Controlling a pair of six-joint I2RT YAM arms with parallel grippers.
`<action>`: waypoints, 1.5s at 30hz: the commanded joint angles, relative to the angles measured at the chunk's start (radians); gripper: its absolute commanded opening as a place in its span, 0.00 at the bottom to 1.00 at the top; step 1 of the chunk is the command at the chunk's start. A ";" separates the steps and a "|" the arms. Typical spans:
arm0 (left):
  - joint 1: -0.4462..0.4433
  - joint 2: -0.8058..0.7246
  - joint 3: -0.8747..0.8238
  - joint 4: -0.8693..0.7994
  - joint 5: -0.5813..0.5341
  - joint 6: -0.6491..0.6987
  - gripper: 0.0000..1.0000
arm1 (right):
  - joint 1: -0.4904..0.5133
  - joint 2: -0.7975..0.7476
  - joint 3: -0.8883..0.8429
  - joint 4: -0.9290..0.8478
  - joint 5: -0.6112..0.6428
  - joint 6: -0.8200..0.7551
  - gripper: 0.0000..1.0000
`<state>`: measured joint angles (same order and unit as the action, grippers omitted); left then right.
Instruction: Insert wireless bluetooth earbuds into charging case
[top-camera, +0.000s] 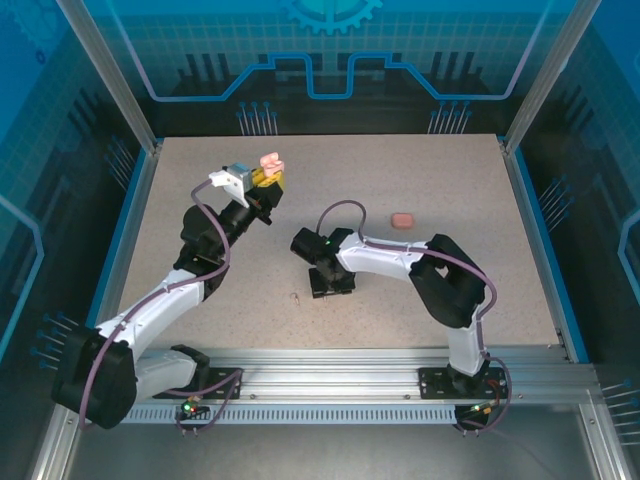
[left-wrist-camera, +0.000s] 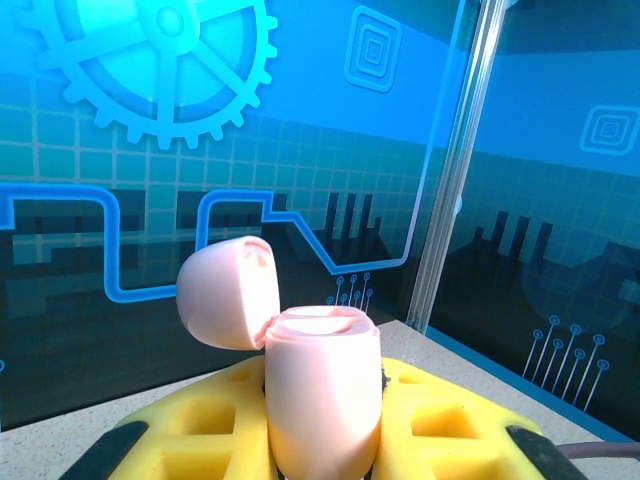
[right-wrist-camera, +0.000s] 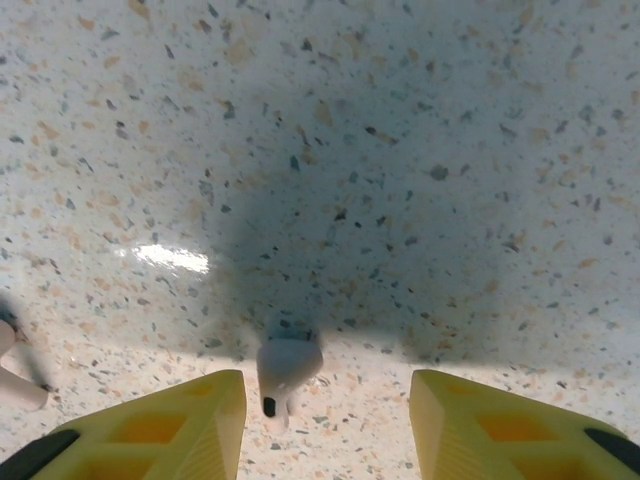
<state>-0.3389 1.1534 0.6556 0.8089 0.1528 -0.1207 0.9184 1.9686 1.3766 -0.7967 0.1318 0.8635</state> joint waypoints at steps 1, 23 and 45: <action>-0.009 -0.018 0.007 0.017 -0.012 0.031 0.00 | 0.017 0.027 0.035 -0.041 0.015 0.025 0.47; -0.013 -0.003 -0.003 0.034 -0.006 0.029 0.00 | 0.017 0.110 0.106 -0.114 0.024 0.144 0.38; -0.024 -0.009 -0.003 0.029 0.008 0.037 0.00 | 0.007 0.118 0.080 -0.106 0.029 0.128 0.24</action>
<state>-0.3531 1.1534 0.6552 0.8093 0.1532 -0.1017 0.9241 2.0651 1.4792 -0.8703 0.1230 1.0019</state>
